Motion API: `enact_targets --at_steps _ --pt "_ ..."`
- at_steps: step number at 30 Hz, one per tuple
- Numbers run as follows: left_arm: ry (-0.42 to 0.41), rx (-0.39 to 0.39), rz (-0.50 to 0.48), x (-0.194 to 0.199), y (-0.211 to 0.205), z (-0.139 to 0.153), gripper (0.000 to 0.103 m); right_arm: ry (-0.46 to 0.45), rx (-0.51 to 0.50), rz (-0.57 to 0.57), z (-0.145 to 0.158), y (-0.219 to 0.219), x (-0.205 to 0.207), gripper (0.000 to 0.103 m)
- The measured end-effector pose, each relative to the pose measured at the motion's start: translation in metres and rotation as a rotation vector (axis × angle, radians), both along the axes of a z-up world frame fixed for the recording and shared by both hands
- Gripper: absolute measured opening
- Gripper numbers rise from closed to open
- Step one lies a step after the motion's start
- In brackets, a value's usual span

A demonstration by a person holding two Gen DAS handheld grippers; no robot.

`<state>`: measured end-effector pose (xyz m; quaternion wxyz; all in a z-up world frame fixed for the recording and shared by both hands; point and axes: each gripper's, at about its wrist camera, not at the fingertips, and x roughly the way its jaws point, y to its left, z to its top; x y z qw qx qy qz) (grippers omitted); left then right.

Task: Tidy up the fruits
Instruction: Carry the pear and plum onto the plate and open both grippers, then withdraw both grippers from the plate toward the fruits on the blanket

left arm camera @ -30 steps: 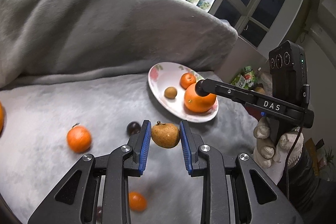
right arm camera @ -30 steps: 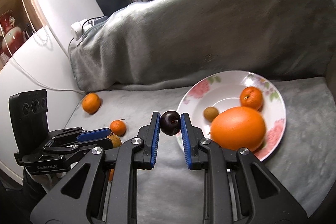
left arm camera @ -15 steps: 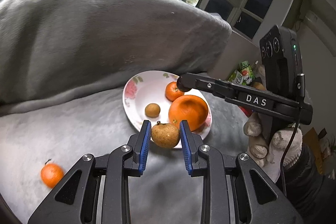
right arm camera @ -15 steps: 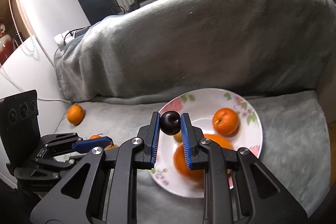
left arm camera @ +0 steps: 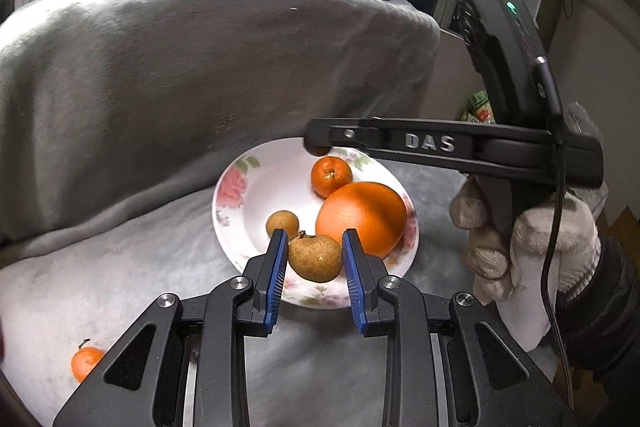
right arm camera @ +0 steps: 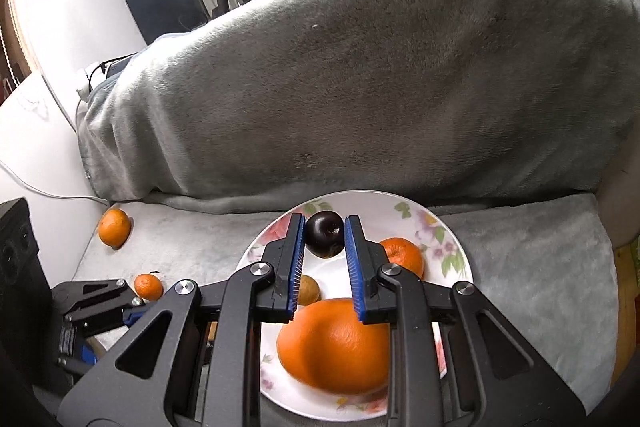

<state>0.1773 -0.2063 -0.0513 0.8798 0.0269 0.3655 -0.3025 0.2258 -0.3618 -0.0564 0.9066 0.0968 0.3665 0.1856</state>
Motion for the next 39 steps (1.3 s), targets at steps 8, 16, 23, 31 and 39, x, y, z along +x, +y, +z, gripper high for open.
enact_targets --at_steps 8,16,23,31,39 --pt "0.002 0.012 0.0 0.003 -0.005 -0.006 0.026 0.018 -0.001 0.001 -0.003 0.0 0.007 0.021" --pt "0.006 -0.006 0.008 0.004 -0.002 -0.004 0.026 0.03 0.007 -0.004 -0.006 0.0 0.012 0.021" --pt "0.008 -0.007 -0.001 0.004 -0.004 -0.007 0.027 0.027 0.002 -0.004 -0.005 0.002 0.013 0.026" --pt "0.0 -0.008 -0.004 0.0 -0.007 -0.003 0.063 -0.007 0.021 -0.028 0.002 -0.004 0.008 0.071" --pt "0.003 -0.002 0.022 0.001 -0.006 -0.001 0.077 -0.02 0.011 -0.086 0.005 -0.011 0.006 0.093"
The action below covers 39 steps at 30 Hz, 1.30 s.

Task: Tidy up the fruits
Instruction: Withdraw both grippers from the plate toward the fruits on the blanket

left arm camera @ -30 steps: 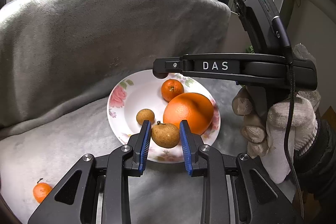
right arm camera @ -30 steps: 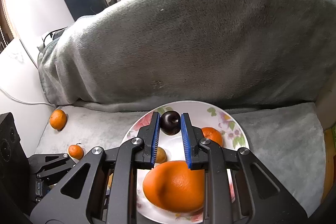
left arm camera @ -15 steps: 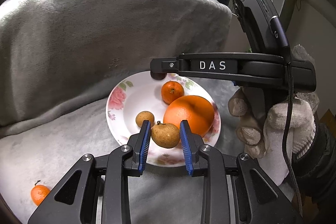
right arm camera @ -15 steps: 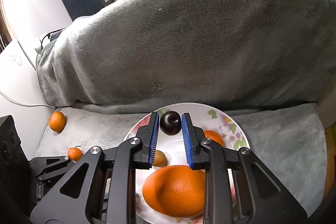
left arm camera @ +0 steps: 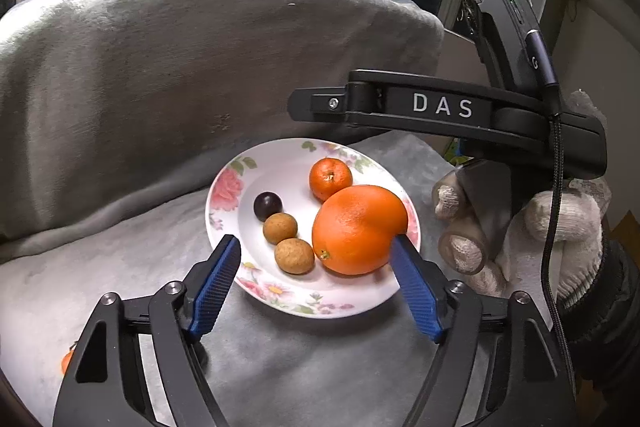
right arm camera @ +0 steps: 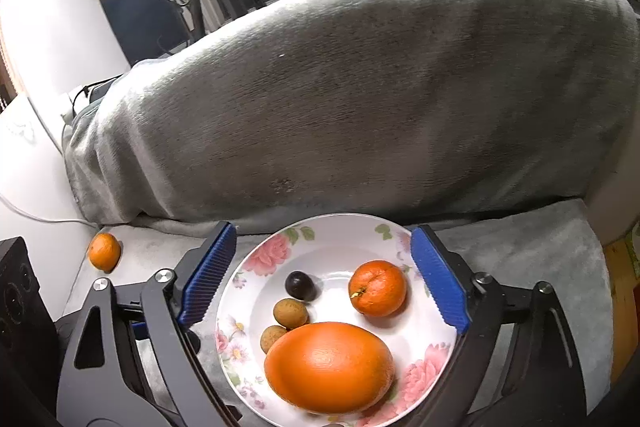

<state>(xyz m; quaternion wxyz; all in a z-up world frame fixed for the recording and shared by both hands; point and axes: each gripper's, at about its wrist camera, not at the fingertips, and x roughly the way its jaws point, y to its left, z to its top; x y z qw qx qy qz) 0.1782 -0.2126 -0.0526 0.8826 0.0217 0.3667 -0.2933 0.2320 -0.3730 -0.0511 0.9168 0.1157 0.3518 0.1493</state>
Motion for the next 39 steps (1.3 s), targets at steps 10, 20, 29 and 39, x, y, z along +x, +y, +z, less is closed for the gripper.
enact_targets --at_steps 10,20,29,39 --pt "-0.015 -0.001 0.012 -0.004 0.004 0.007 0.077 -0.01 -0.006 -0.023 0.006 -0.002 -0.005 0.095" --pt "-0.013 -0.029 0.023 -0.013 0.014 0.019 0.077 -0.037 -0.014 -0.033 0.017 -0.002 -0.017 0.095" --pt "-0.053 -0.031 0.044 -0.032 0.028 0.035 0.077 -0.08 -0.041 -0.042 0.03 0.005 -0.035 0.095" --pt "-0.086 -0.038 0.082 -0.05 0.058 0.047 0.077 -0.12 -0.108 -0.014 0.041 0.026 -0.058 0.095"
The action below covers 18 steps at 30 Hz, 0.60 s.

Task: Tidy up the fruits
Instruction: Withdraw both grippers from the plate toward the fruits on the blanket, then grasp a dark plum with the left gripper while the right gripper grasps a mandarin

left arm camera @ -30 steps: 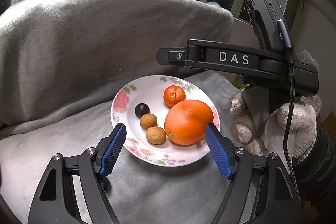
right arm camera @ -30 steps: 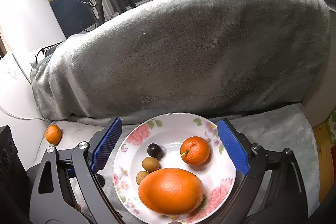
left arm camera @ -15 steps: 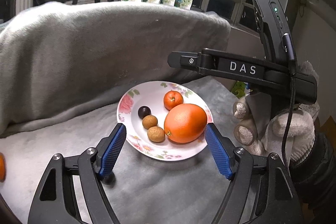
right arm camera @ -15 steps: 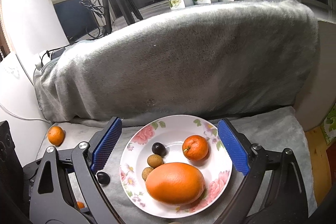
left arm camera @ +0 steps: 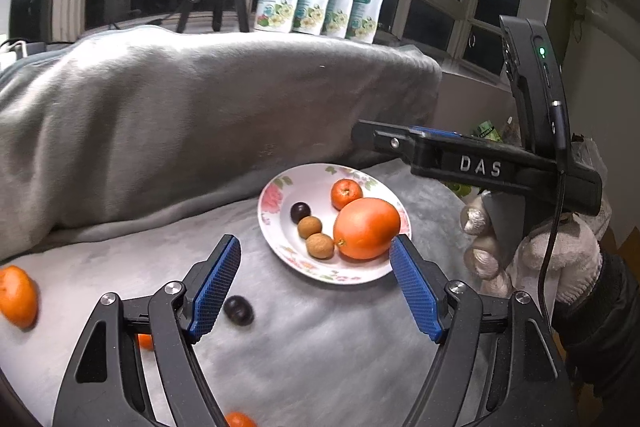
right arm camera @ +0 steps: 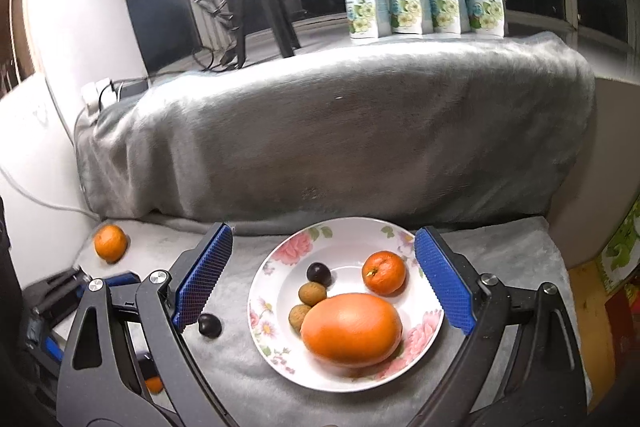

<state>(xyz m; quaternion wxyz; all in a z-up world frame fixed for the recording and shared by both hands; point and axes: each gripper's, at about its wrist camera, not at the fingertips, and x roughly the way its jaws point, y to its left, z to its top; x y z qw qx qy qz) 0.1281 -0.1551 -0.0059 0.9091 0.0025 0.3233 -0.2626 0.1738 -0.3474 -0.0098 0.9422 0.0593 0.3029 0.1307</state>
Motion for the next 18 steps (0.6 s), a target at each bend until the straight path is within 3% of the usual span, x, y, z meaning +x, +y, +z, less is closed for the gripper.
enact_targets --at_steps 5,12,18 --pt "-0.019 0.002 0.034 -0.01 0.021 0.002 0.077 -0.029 -0.033 0.009 0.002 0.014 -0.016 0.095" --pt "-0.028 0.011 0.124 -0.028 0.071 -0.002 0.077 -0.025 0.033 0.016 -0.002 0.018 -0.031 0.095" --pt "-0.013 0.028 0.223 -0.042 0.12 -0.014 0.077 -0.029 -0.061 0.08 -0.008 0.041 -0.042 0.095"
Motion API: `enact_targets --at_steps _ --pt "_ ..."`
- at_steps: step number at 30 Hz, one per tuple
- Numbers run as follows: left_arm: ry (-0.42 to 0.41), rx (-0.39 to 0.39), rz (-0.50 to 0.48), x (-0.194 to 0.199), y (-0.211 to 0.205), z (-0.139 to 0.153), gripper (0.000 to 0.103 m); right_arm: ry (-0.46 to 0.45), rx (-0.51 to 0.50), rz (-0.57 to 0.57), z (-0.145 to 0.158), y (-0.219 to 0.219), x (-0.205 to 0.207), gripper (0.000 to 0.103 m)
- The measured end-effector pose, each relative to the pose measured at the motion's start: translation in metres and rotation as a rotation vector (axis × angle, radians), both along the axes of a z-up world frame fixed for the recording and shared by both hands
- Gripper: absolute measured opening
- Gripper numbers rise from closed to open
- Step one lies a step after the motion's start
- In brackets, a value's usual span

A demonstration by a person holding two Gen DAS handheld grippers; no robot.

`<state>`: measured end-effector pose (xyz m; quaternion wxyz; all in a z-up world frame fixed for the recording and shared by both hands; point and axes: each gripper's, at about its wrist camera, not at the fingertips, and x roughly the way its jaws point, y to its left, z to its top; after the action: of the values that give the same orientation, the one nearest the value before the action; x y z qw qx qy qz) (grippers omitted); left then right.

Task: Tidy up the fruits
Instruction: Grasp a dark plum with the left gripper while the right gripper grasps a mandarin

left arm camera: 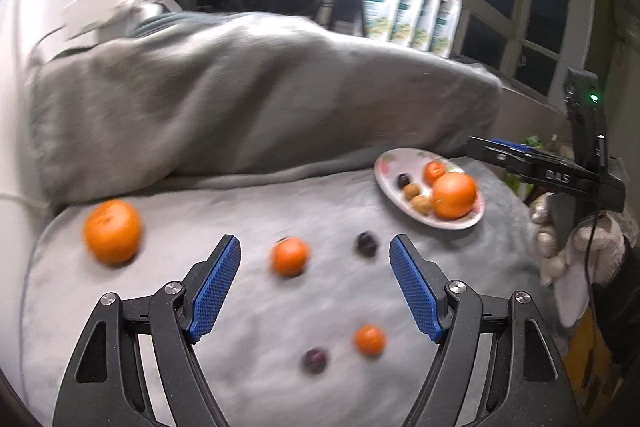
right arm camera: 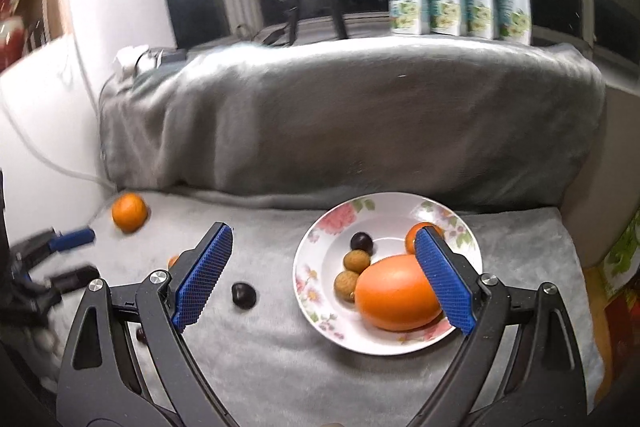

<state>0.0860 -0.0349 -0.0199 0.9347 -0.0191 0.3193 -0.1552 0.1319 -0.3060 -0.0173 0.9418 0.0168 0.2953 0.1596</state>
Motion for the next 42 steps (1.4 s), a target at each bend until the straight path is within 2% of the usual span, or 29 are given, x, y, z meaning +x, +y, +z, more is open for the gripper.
enact_targets --at_steps 4,9,14,18,25,33,39,42 --pt "0.011 0.005 0.062 -0.01 0.027 -0.01 0.077 0.002 -0.06 0.017 -0.005 0.016 -0.005 0.095" --pt "0.031 -0.011 0.122 -0.017 0.053 -0.022 0.077 0.017 -0.054 0.049 -0.011 0.027 -0.009 0.094" --pt "0.045 -0.025 0.155 -0.02 0.067 -0.032 0.077 0.045 -0.041 0.105 -0.015 0.042 -0.013 0.084" --pt "0.045 -0.037 0.176 -0.022 0.076 -0.036 0.077 0.06 -0.032 0.131 -0.018 0.053 -0.014 0.083" --pt "0.049 -0.047 0.169 -0.025 0.076 -0.041 0.077 0.102 -0.018 0.186 -0.027 0.068 -0.016 0.073" --pt "0.084 -0.058 0.11 -0.032 0.06 -0.052 0.076 0.174 -0.005 0.254 -0.048 0.08 -0.028 0.056" --pt "0.127 -0.068 0.013 -0.036 0.038 -0.058 0.059 0.224 -0.009 0.339 -0.066 0.095 -0.046 0.044" --pt "0.146 -0.063 -0.044 -0.036 0.025 -0.061 0.046 0.243 -0.026 0.379 -0.074 0.103 -0.051 0.036"
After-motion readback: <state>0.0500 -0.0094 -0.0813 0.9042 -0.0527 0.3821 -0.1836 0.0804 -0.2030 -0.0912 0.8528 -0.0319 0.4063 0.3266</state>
